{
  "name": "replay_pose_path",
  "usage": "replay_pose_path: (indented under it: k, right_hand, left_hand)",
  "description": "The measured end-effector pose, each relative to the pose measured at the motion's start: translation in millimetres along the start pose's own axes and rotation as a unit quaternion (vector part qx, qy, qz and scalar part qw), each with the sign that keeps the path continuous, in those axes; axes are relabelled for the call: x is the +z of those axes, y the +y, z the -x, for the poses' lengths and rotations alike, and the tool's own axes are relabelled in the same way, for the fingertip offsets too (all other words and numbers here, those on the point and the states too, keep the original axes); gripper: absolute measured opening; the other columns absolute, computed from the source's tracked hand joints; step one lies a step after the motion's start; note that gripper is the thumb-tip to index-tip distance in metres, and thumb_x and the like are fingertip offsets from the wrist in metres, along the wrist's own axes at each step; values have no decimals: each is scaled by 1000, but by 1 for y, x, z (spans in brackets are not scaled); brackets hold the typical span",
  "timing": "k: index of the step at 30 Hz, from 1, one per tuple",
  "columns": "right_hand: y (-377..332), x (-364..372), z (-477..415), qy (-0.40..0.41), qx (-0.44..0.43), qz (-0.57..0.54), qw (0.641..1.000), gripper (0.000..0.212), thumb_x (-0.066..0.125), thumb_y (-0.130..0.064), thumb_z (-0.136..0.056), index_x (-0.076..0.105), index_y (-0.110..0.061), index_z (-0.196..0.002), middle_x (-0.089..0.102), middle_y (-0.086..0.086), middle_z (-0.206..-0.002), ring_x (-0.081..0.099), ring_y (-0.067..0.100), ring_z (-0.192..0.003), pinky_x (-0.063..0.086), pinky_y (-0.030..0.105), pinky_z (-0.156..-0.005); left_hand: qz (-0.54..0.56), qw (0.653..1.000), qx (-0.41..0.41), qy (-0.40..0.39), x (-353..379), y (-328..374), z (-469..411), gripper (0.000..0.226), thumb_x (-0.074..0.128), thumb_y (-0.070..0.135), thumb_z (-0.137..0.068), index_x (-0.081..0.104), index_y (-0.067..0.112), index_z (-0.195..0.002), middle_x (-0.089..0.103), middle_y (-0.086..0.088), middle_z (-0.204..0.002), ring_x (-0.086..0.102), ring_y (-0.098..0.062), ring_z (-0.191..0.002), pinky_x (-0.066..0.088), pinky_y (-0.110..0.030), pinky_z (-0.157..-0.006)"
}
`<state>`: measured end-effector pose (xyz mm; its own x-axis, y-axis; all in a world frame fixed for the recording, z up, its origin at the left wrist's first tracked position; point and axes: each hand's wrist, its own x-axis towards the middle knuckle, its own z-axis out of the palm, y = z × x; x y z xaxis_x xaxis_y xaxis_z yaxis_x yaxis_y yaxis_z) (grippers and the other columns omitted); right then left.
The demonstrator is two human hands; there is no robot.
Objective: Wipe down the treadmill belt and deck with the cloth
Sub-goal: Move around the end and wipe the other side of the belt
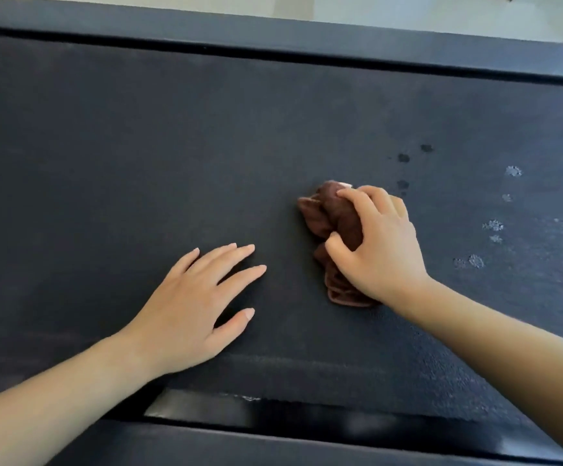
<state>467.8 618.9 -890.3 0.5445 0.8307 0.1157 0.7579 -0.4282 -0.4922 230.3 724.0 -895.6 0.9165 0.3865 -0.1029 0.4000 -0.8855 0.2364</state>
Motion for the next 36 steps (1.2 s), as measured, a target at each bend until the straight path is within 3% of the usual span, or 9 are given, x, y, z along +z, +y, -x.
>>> replay_pose_path:
  k: [5,9,15,21,25,29,33,36]
  right_hand:
    - [5,-9,60,-36,-75,16,996,60,46,-49,-75,50,-25,-129,47,-6,-133,39,23,-124,43,48,-91]
    - [-2,-8,49,-11,-54,17,998,55,50,-45,-73,56,-24,-124,52,-4,-127,44,25,-119,44,46,-88]
    - [-18,8,4,-8,5,41,999,53,57,-40,-80,49,-27,-131,46,-4,-132,37,25,-123,39,45,-95]
    - [-27,4,72,-24,-24,34,999,59,48,-47,-74,49,-25,-129,44,-4,-134,36,24,-121,41,45,-87]
    - [-38,8,111,-16,-53,40,998,58,48,-48,-70,54,-25,-123,49,-2,-128,40,23,-116,44,42,-78]
    - [-49,12,93,-46,-41,39,997,56,50,-46,-74,52,-27,-126,45,-6,-132,35,21,-121,39,43,-86]
    - [-41,10,83,-45,-43,28,998,56,50,-45,-77,50,-26,-129,46,-5,-132,38,23,-122,38,43,-87]
    - [-21,-1,86,-21,-25,38,999,56,51,-44,-76,51,-25,-129,47,-5,-131,40,24,-121,40,43,-85]
  left_hand:
    - [45,999,-15,18,10,8,17,55,38,47,-87,41,31,-139,27,9,-152,21,-12,-141,16,-48,-113]
    - [47,998,-13,36,13,8,14,54,40,47,-85,42,33,-138,29,11,-151,22,-11,-140,17,-49,-113]
    - [48,997,-11,54,15,7,15,53,40,48,-85,41,35,-137,30,12,-150,23,-10,-140,15,-47,-113]
    - [53,997,-11,52,13,6,16,57,38,49,-86,40,29,-139,29,11,-151,21,-10,-140,12,-43,-115]
    - [68,993,-39,83,10,-4,22,60,42,50,-85,41,23,-138,37,9,-146,31,-11,-137,19,-37,-113]
    - [66,990,-67,102,8,-12,26,59,41,49,-83,47,19,-134,41,5,-144,33,-14,-135,22,-32,-109]
    - [66,992,-43,95,3,3,10,56,39,47,-84,49,20,-133,41,6,-143,36,-14,-133,25,-44,-110]
    - [79,993,-13,92,1,19,-5,55,39,46,-85,48,20,-133,41,7,-143,37,-13,-132,27,-43,-110]
